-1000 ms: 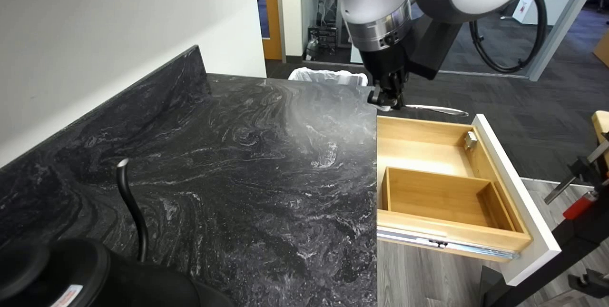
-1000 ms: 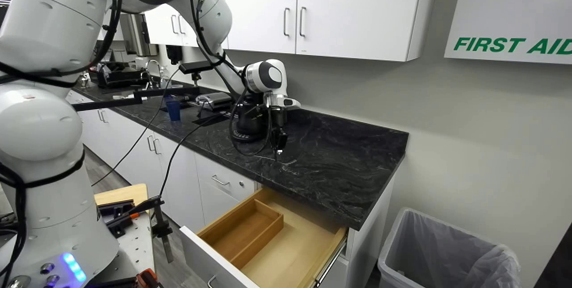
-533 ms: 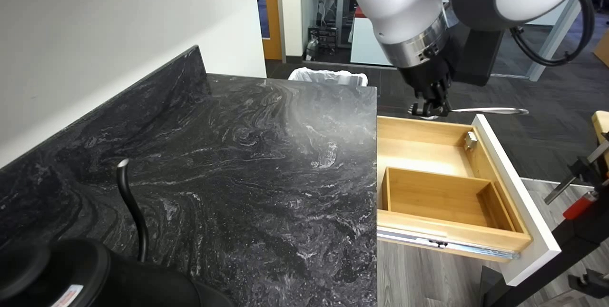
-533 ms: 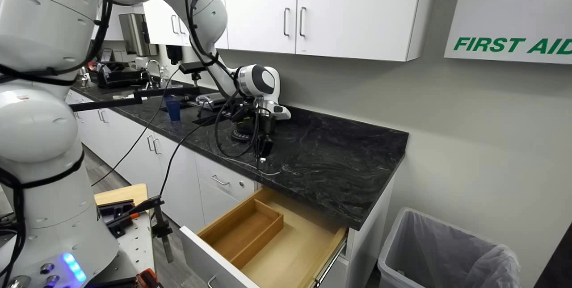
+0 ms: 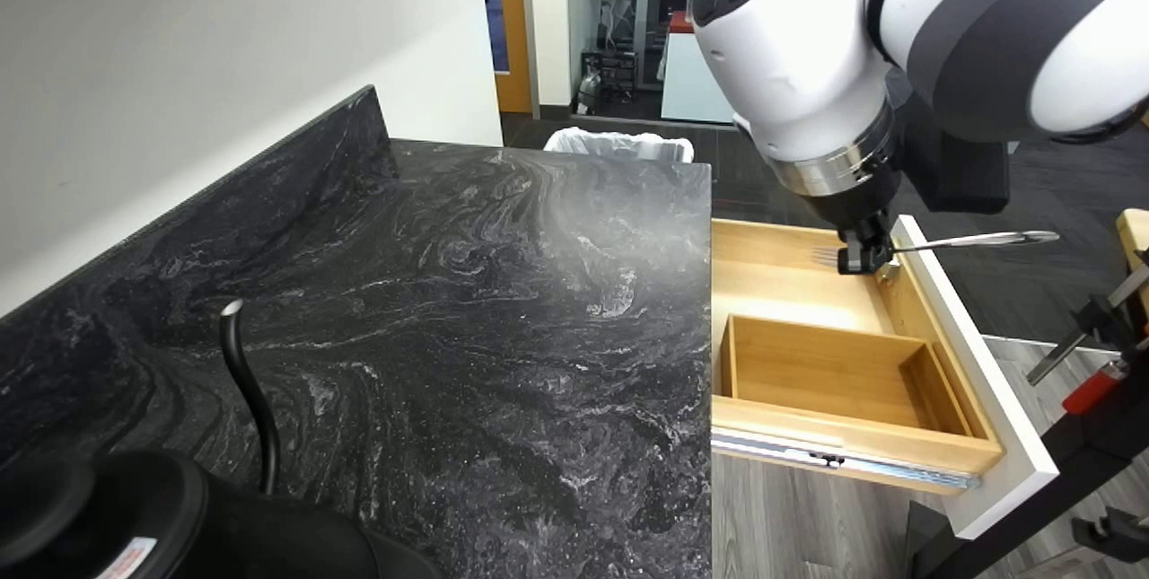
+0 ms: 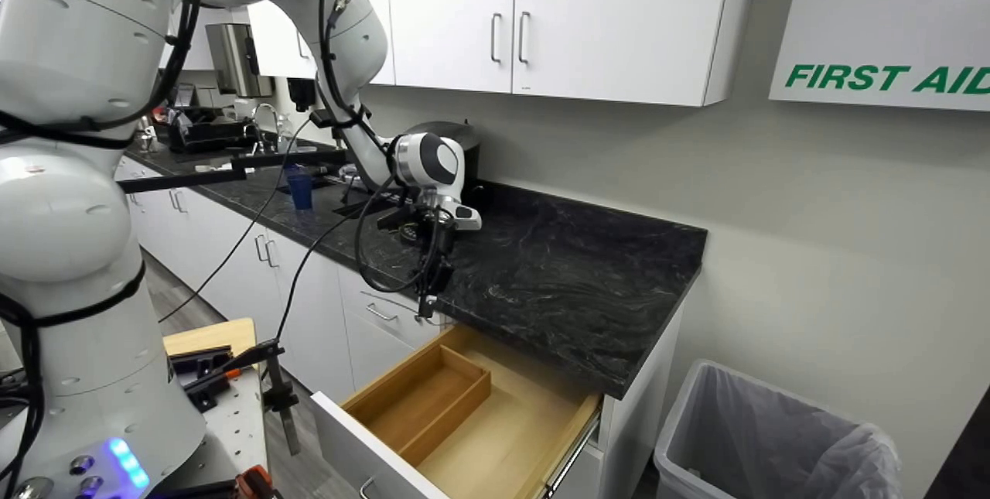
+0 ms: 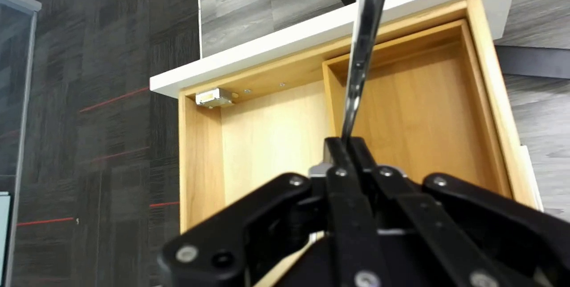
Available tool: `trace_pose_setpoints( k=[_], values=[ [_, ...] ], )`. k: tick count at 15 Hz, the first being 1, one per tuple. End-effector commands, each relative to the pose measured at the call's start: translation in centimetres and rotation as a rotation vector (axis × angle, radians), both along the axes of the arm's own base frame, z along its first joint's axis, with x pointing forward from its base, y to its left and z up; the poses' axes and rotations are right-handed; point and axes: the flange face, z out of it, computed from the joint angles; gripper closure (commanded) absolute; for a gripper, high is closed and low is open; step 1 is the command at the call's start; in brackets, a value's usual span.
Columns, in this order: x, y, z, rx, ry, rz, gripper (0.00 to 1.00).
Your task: Put the fork in the drawer
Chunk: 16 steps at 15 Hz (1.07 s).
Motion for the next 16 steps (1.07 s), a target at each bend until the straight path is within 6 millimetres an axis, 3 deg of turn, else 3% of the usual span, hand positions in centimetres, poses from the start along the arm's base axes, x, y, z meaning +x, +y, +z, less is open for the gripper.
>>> trace_pose_setpoints(
  k=[1,16],
  values=[
    [-0.9,0.0,-0.6,0.076,0.015,0.071,0.97],
    [-0.8,-2.5,-2.5,0.351,-0.091,0.137,0.97]
  ],
)
